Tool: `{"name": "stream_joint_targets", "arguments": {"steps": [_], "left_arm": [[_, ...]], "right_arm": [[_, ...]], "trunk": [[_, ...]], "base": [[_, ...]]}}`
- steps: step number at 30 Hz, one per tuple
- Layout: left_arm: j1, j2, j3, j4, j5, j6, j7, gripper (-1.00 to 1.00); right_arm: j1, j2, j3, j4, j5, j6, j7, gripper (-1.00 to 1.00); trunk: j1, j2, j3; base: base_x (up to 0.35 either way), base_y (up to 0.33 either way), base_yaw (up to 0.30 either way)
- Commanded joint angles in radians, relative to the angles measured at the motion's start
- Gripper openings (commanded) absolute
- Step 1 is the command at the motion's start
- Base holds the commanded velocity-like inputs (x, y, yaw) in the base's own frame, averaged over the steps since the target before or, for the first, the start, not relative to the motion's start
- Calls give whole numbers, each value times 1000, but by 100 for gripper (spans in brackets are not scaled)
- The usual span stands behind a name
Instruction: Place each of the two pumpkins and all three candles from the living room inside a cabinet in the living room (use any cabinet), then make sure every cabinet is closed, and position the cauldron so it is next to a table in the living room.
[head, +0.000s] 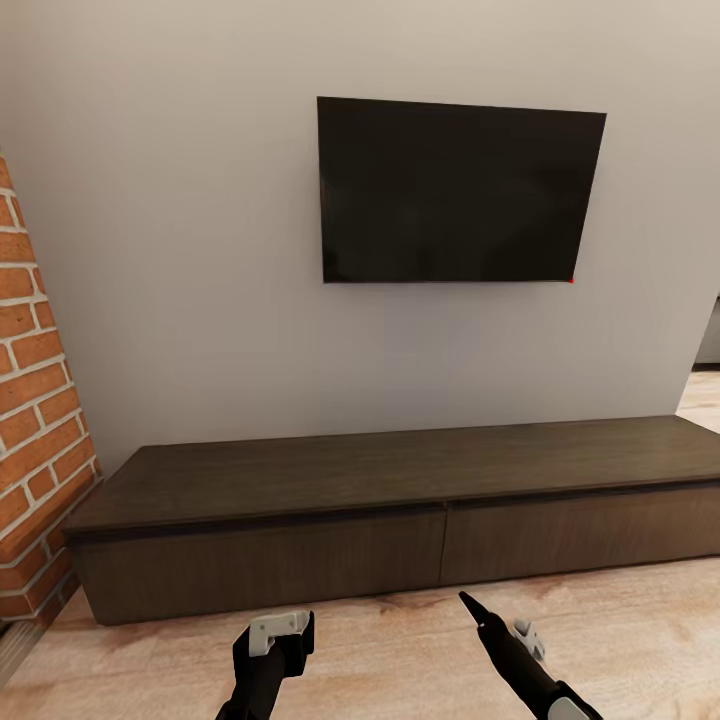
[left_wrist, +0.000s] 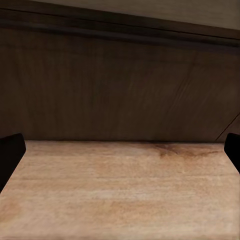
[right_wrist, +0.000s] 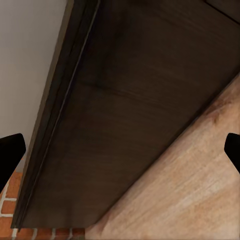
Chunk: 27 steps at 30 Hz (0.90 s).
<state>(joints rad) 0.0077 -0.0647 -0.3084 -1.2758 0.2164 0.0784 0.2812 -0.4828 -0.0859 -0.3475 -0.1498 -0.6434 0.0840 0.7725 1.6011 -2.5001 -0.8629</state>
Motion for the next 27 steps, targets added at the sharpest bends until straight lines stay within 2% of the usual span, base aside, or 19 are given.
{"name": "stream_joint_targets", "arguments": {"steps": [1,4,9,15,21,23,27], "left_arm": [[0,0,-1,-2,7,4,6,100],[0,0,-1,-2,6,4,6,100],[0,0,-1,-2,6,4,6,100],[0,0,-1,-5,6,4,6,100],[0,0,-1,-9,6,4,6,100],[0,0,-1,-11,6,4,6,100],[0,0,-1,-9,6,4,6,100]], "right_arm": [[0,-1,1,0,-10,9,4,100],[0,0,2,-1,-10,9,9,100],[0,2,3,9,-10,6,76,100],[-1,3,4,2,-10,13,94,100],[-10,-3,1,-4,-12,135,100,100],[-11,-4,-8,-4,-12,156,110,100],[-10,-10,-73,-3,-10,191,131,100]], "trunk": [[0,0,-1],[0,0,-1],[0,0,-1],[0,0,-1],[0,0,-1],[0,0,-1],[0,0,-1]], "base": [[0,0,-2],[0,0,0],[110,0,0],[105,0,0],[13,0,0],[6,0,0],[85,26,0]]}}
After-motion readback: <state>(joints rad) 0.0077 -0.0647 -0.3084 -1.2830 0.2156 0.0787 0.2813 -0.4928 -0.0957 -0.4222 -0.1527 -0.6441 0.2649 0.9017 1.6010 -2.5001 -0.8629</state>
